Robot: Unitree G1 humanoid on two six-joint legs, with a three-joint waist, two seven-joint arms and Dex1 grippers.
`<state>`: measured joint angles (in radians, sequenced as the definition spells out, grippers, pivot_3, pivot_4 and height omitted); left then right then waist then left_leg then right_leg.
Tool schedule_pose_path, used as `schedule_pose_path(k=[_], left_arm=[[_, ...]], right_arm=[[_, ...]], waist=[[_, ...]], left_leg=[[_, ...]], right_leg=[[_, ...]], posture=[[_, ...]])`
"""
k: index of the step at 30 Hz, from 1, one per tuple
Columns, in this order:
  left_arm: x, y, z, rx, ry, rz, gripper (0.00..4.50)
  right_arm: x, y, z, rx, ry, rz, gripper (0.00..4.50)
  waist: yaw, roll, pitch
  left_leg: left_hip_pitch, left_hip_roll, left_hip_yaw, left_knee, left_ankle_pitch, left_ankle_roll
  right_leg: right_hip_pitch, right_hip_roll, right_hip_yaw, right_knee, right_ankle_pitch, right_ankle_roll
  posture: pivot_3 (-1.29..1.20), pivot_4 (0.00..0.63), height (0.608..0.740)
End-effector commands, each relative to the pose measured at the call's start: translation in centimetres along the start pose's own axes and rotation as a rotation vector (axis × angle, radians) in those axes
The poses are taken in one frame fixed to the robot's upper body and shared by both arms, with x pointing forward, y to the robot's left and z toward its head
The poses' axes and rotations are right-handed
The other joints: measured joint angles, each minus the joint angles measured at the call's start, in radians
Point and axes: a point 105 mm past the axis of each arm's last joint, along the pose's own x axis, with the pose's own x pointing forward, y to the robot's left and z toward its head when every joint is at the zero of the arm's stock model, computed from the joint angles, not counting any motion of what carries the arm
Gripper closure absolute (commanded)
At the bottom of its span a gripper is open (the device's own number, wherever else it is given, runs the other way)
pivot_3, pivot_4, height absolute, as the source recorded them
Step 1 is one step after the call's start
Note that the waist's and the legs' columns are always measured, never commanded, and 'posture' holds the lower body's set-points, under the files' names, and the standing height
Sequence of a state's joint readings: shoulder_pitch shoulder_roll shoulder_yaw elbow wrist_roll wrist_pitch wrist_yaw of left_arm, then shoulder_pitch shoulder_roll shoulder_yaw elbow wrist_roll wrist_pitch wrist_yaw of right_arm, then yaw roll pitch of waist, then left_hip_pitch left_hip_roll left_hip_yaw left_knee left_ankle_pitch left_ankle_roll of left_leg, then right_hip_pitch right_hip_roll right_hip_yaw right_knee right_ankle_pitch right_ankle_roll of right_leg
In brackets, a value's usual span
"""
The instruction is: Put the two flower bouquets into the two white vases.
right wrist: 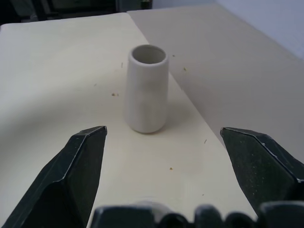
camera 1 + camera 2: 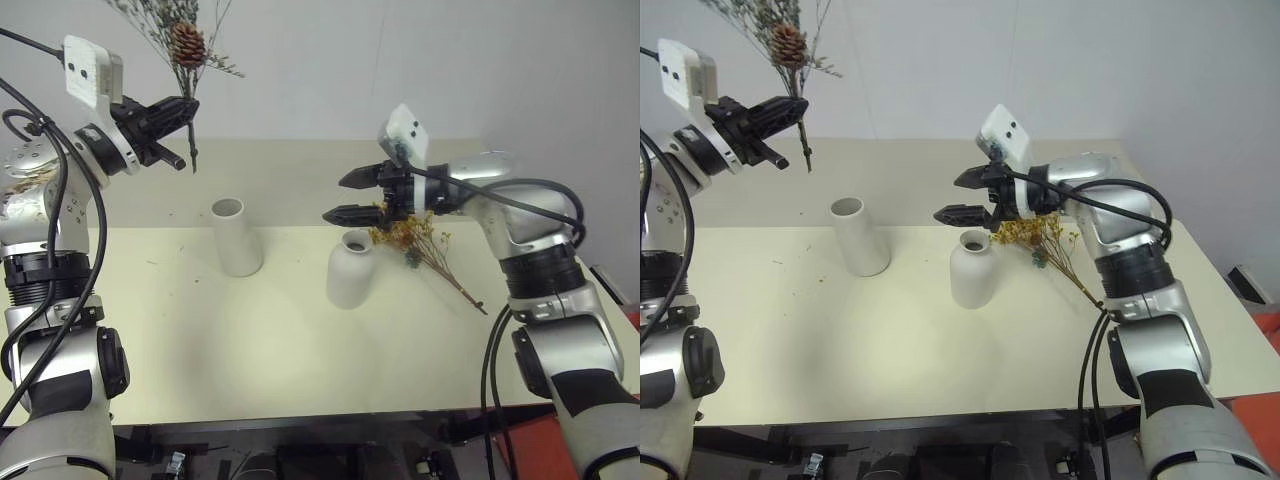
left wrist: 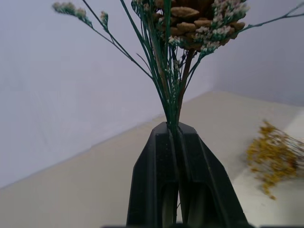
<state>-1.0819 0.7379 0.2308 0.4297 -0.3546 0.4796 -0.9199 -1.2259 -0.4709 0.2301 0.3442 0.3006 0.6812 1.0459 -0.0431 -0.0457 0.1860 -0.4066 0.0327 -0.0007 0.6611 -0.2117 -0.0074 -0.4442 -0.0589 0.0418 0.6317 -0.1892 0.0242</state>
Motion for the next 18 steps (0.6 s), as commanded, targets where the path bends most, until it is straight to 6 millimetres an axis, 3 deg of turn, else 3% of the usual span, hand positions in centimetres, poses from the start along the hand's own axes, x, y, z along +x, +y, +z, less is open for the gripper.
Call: schedule_pose_path(k=[1, 7, 18], left_arm=[[0.7, -0.2, 1.4, 0.023, -0.076, -0.033, 4.43], [1.6, -0.3, 1.1, -0.033, -0.210, -0.042, 4.43], [1.3, -0.8, -2.7, -0.120, -0.163, -0.063, 4.43]], right_arm=[[1.5, -0.4, 1.6, -0.052, 0.005, -0.015, 0.00], [3.7, -0.8, 1.9, -0.046, 0.033, -0.009, 0.00], [4.3, -1.1, 1.3, -0.018, 0.054, -0.012, 0.00]], waist=[[0.000, 0.000, 0.000], [0.000, 0.000, 0.000], [-0.002, 0.000, 0.000]], left_leg=[[0.000, 0.000, 0.000, 0.000, 0.000, 0.000], [-0.002, 0.000, 0.000, 0.000, 0.000, 0.000], [-0.009, 0.000, 0.000, 0.000, 0.000, 0.000]], right_leg=[[0.000, 0.000, 0.000, 0.000, 0.000, 0.000], [-0.001, 0.000, 0.000, 0.001, 0.001, 0.000], [-0.012, 0.000, 0.000, 0.010, 0.002, 0.001]], posture=[[0.00, 0.150, 0.740], [0.00, 0.150, 0.740], [0.00, 0.150, 0.740]])
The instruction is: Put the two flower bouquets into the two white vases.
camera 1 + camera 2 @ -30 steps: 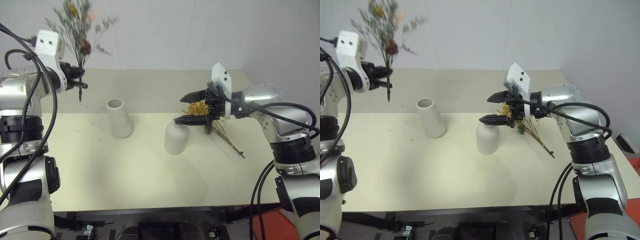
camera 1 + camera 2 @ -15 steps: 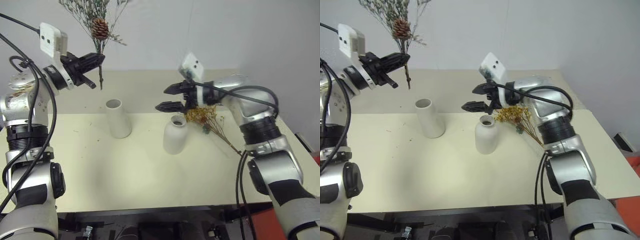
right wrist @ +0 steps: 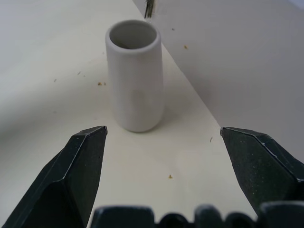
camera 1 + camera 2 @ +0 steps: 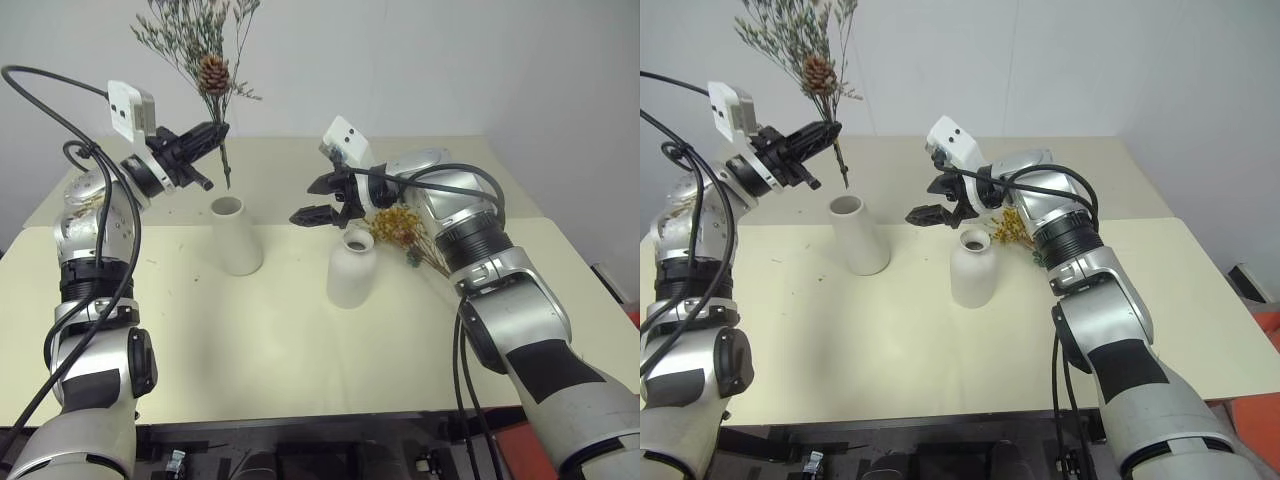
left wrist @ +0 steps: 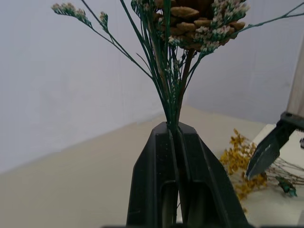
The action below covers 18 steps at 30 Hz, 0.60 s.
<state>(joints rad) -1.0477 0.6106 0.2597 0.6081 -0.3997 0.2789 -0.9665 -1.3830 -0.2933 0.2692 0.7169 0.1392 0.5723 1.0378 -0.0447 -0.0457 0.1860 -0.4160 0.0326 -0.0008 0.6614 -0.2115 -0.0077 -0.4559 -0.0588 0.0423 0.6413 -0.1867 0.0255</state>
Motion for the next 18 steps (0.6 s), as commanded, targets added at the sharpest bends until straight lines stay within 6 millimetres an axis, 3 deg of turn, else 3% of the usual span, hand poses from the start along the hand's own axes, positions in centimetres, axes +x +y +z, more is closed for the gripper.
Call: schedule_pose_path(k=[1, 11, 18], left_arm=[[-0.2, 0.0, 1.0, -0.007, -0.060, -0.008, 4.43], [0.0, -0.5, -0.1, -0.027, -0.049, -0.018, 4.43], [-1.5, -0.1, -0.5, -0.006, -0.014, -0.005, 4.43]], right_arm=[[-0.5, -0.1, 2.1, -0.051, -0.052, -0.008, 0.00], [-0.8, -0.2, 1.8, -0.045, -0.043, -0.010, 0.00], [-0.8, -0.1, 1.6, -0.041, -0.042, -0.009, 0.00]], waist=[[0.000, 0.000, 0.000], [-0.002, 0.000, 0.000], [-0.004, 0.000, 0.000]], left_leg=[[0.000, 0.000, 0.000, 0.000, 0.000, 0.000], [0.000, 0.000, 0.000, 0.000, 0.000, 0.000], [0.000, 0.000, 0.000, 0.000, 0.000, 0.000]], right_leg=[[0.000, 0.000, 0.000, 0.000, 0.000, 0.000], [0.000, 0.000, 0.000, 0.000, 0.000, 0.000], [0.000, 0.000, 0.000, 0.001, 0.000, 0.000]], posture=[[0.00, 0.150, 0.740], [0.00, 0.150, 0.740], [0.00, 0.150, 0.740]])
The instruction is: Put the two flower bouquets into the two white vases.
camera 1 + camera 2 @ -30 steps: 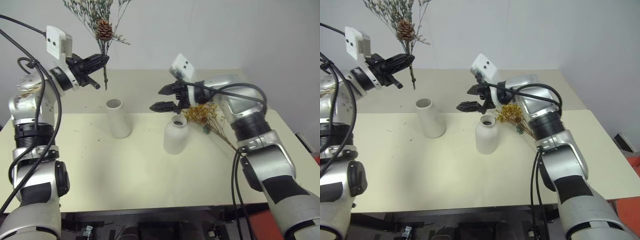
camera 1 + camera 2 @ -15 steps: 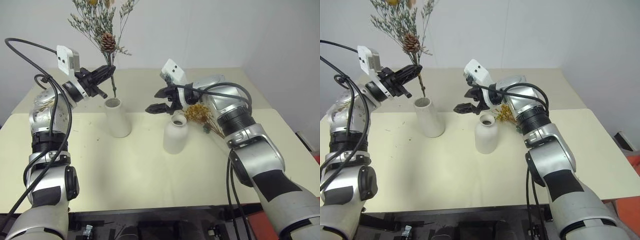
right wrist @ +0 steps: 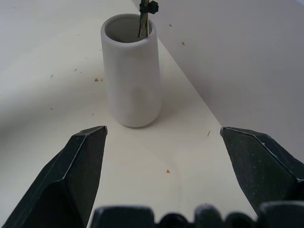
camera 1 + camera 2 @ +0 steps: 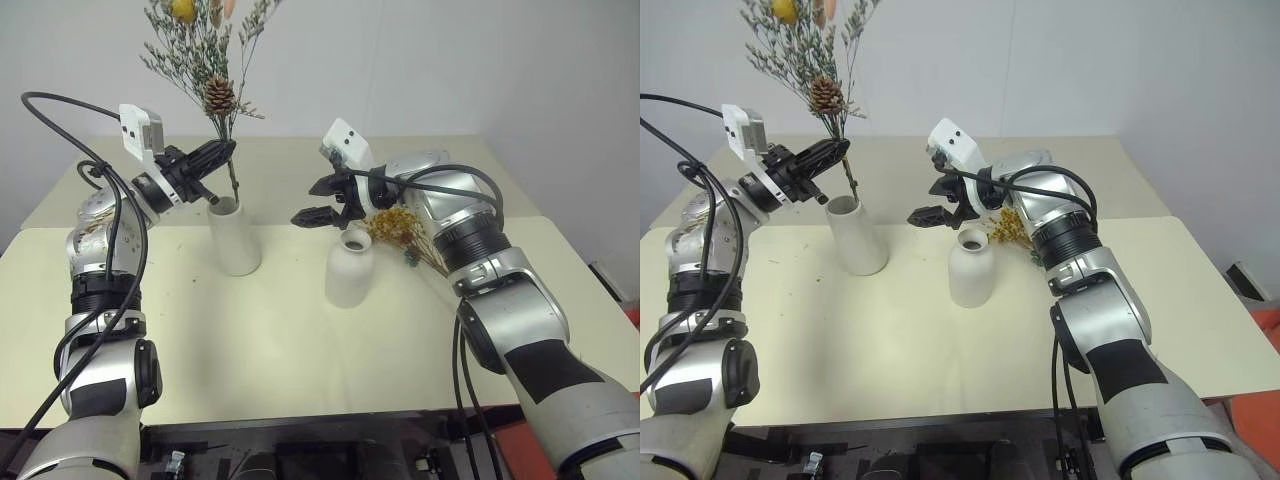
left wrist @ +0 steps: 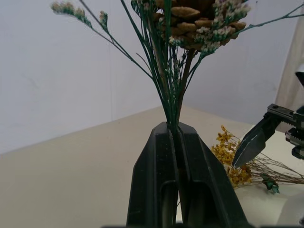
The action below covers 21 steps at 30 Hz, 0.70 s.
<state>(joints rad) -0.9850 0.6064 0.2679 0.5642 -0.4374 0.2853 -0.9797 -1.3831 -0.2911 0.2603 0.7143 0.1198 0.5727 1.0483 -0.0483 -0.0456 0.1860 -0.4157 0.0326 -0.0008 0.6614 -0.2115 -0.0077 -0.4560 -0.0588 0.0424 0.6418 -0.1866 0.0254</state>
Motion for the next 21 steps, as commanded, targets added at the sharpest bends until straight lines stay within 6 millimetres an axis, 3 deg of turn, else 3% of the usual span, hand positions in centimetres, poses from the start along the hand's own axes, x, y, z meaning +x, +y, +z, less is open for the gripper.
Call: schedule_pose_path(k=[1, 12, 15, 21], left_arm=[[-0.9, 0.4, 0.4, 0.024, -0.003, 0.019, 4.43], [-1.2, -0.2, -0.3, 0.013, 0.008, 0.008, 4.43], [-1.5, -0.3, -0.9, 0.007, 0.036, 0.016, 3.74], [-2.1, -0.5, -1.6, -0.007, 0.063, 0.023, 1.86]], right_arm=[[-0.8, -0.1, 1.5, -0.033, -0.046, -0.009, 0.00], [-0.8, -0.1, 1.4, -0.031, -0.044, -0.006, 0.00], [-0.7, -0.1, 1.4, -0.032, -0.043, -0.003, 0.00], [-0.7, 0.0, 1.3, -0.032, -0.042, 0.003, 0.00]], waist=[[0.000, 0.000, 0.000], [0.002, 0.000, 0.000], [0.000, 0.000, 0.000], [0.001, 0.000, 0.000]], left_leg=[[0.000, 0.000, 0.000, 0.000, 0.000, 0.000], [0.000, 0.000, 0.000, 0.000, 0.000, 0.000], [0.000, 0.000, 0.000, 0.000, 0.000, 0.000], [0.000, 0.000, 0.000, 0.000, 0.000, 0.000]], right_leg=[[0.000, 0.000, 0.000, 0.000, 0.000, 0.000], [0.000, 0.000, 0.000, 0.000, 0.000, 0.000], [0.000, 0.000, 0.000, 0.000, 0.000, 0.000], [0.000, 0.000, 0.000, 0.000, 0.000, 0.000]], posture=[[0.00, 0.150, 0.740], [0.00, 0.150, 0.740], [0.00, 0.150, 0.740], [0.00, 0.150, 0.740]])
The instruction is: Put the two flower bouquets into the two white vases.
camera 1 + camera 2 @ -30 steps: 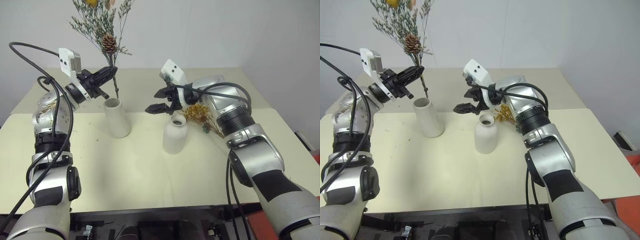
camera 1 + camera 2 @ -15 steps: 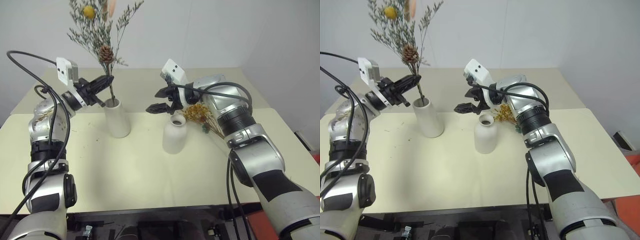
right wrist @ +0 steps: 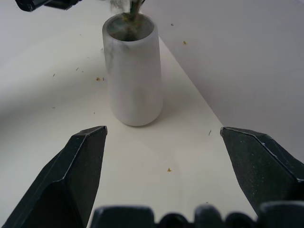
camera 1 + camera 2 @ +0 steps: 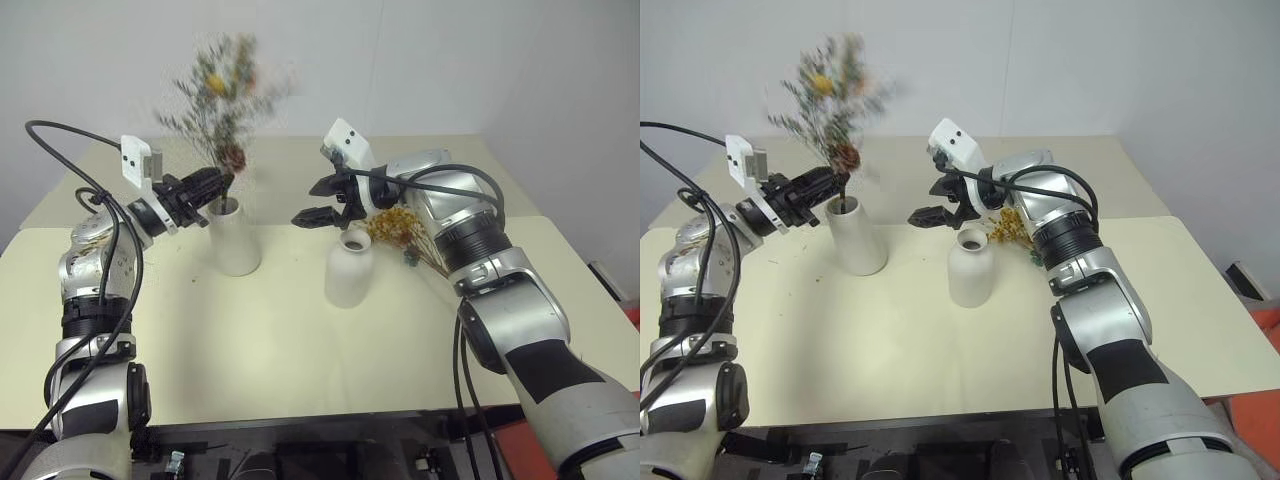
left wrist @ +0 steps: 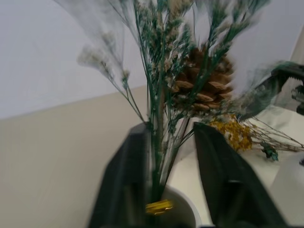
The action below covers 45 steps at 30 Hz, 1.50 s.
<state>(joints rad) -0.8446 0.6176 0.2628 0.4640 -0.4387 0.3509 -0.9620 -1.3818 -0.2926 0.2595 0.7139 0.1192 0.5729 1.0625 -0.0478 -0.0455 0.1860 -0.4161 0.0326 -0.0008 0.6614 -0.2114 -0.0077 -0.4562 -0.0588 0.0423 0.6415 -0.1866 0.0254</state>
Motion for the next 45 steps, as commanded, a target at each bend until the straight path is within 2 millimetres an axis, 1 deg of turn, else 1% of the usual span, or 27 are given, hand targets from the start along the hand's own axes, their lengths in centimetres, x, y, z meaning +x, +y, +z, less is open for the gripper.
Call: schedule_pose_path(k=[1, 3, 6, 10, 16, 18, 21, 23, 25, 28, 32, 33, 35, 38, 42, 45], left_arm=[[-0.3, -0.2, 1.8, 0.035, -0.047, -0.002, 1.58], [-0.5, -0.2, 1.8, 0.034, -0.050, 0.002, 0.88], [-1.2, -0.4, 2.0, 0.039, -0.051, 0.007, 0.02], [-2.6, -1.0, 2.3, 0.062, -0.051, 0.019, 0.02], [-5.9, -2.7, 2.9, 0.078, -0.065, 0.042, 0.02], [-6.5, -3.3, 3.2, 0.077, -0.075, 0.044, 0.02], [-7.1, -4.9, 3.3, 0.067, -0.077, -0.013, 0.02], [-7.3, -6.7, 2.8, 0.058, -0.055, -0.106, 0.02], [-6.7, -8.2, 2.2, 0.051, -0.031, -0.169, 0.02], [-5.6, -9.7, 1.9, 0.038, -0.036, -0.246, 0.02], [-3.9, -11.0, 1.9, 0.050, -0.040, -0.342, 0.02], [-3.4, -11.2, 1.9, 0.052, -0.038, -0.355, 0.02], [-2.1, -11.6, 1.7, 0.068, -0.016, -0.388, 0.02], [0.1, -11.4, 0.6, 0.063, 0.104, -0.361, 0.02], [2.4, -11.6, 0.7, 0.030, 0.195, -0.384, 0.02], [3.7, -11.6, 0.7, 0.028, 0.290, -0.391, 0.02]], right_arm=[[-0.6, -0.1, 1.3, -0.033, -0.042, -0.008, 0.00], [-0.6, 0.0, 1.3, -0.034, -0.043, -0.005, 0.00], [-0.6, 0.0, 1.3, -0.034, -0.045, -0.003, 0.00], [-0.6, 0.1, 1.3, -0.035, -0.046, -0.001, 0.00], [-0.8, 0.1, 1.1, -0.038, -0.044, 0.000, 0.00], [-0.9, 0.1, 1.1, -0.041, -0.043, 0.000, 0.00], [-1.0, 0.1, 1.0, -0.043, -0.041, -0.002, 0.00], [-1.5, 0.0, 0.7, -0.047, -0.035, -0.009, 0.00], [-2.4, -0.2, 0.5, -0.050, -0.027, -0.020, 0.00], [-4.1, -0.8, 0.1, -0.050, -0.013, -0.056, 0.00], [-6.3, -1.7, -0.5, -0.047, 0.007, -0.123, 0.00], [-6.8, -1.9, -0.6, -0.046, 0.011, -0.141, 0.00], [-8.4, -2.8, -1.1, -0.043, 0.028, -0.192, 0.00], [-10.3, -4.1, -2.1, -0.041, 0.075, -0.271, 0.00], [-12.5, -5.7, -4.2, -0.007, 0.170, -0.377, 0.00], [-13.8, -7.4, -6.3, 0.063, 0.294, -0.514, 0.00]], waist=[[0.001, 0.000, 0.000], [0.001, 0.000, 0.000], [0.000, 0.000, 0.000], [-0.006, 0.000, 0.000], [-0.008, 0.000, 0.000], [-0.008, 0.000, 0.000], [-0.007, 0.000, 0.000], [-0.004, 0.000, 0.000], [0.002, 0.000, 0.000], [0.012, 0.000, 0.000], [0.010, 0.000, 0.000], [0.009, 0.000, 0.000], [0.008, 0.000, 0.000], [0.008, 0.000, 0.000], [0.005, 0.000, 0.000], [0.000, 0.000, 0.000]], left_leg=[[0.000, 0.000, 0.000, 0.000, 0.000, 0.000], [0.000, 0.000, 0.000, 0.000, 0.000, 0.000], [0.000, 0.000, 0.000, 0.000, 0.000, 0.000], [0.000, 0.000, 0.000, 0.000, 0.000, 0.000], [0.000, 0.000, 0.000, 0.000, 0.000, 0.000], [0.000, 0.001, 0.000, 0.000, 0.000, 0.000], [0.000, 0.000, 0.000, 0.000, 0.000, 0.000], [0.000, 0.000, 0.000, 0.000, 0.000, 0.000], [0.000, 0.000, 0.000, 0.000, 0.000, 0.000], [0.000, 0.000, 0.000, 0.000, 0.000, 0.000], [0.001, 0.000, 0.000, 0.000, 0.000, 0.000], [0.000, 0.000, 0.000, 0.000, 0.000, 0.000], [0.000, 0.000, 0.000, 0.000, 0.000, 0.000], [0.000, 0.000, 0.000, 0.000, 0.000, 0.000], [0.000, 0.000, 0.000, 0.000, 0.000, 0.000], [0.000, 0.000, 0.001, 0.000, 0.000, 0.000]], right_leg=[[0.000, 0.000, 0.000, 0.000, 0.000, 0.000], [0.000, 0.000, 0.000, 0.000, 0.000, 0.000], [0.000, 0.000, 0.000, 0.000, 0.000, 0.000], [0.000, 0.000, 0.000, 0.000, 0.000, 0.000], [0.000, 0.000, 0.000, 0.000, 0.000, 0.000], [0.000, 0.000, 0.000, 0.000, 0.000, 0.000], [0.000, 0.000, 0.000, 0.000, 0.000, 0.000], [0.000, 0.000, 0.000, 0.000, 0.000, 0.000], [0.000, 0.000, 0.000, -0.001, 0.000, 0.000], [0.000, 0.000, 0.000, -0.003, 0.000, 0.000], [0.001, 0.000, 0.000, -0.008, 0.000, -0.001], [0.001, 0.000, 0.000, -0.008, 0.000, -0.001], [0.001, 0.000, 0.000, -0.009, 0.000, -0.001], [0.001, 0.000, 0.000, -0.008, 0.000, -0.001], [0.001, 0.001, 0.000, -0.009, 0.000, -0.001], [0.001, 0.001, 0.001, -0.010, 0.000, -0.001]], posture=[[0.00, 0.150, 0.740], [0.00, 0.150, 0.740], [0.00, 0.150, 0.740], [0.00, 0.150, 0.740], [0.00, 0.150, 0.740], [0.00, 0.150, 0.740], [0.00, 0.150, 0.740], [0.00, 0.150, 0.740], [0.00, 0.150, 0.740], [0.00, 0.150, 0.740], [0.00, 0.150, 0.740], [0.00, 0.150, 0.740], [0.00, 0.150, 0.740], [0.00, 0.150, 0.740], [0.00, 0.150, 0.740], [0.00, 0.150, 0.740]])
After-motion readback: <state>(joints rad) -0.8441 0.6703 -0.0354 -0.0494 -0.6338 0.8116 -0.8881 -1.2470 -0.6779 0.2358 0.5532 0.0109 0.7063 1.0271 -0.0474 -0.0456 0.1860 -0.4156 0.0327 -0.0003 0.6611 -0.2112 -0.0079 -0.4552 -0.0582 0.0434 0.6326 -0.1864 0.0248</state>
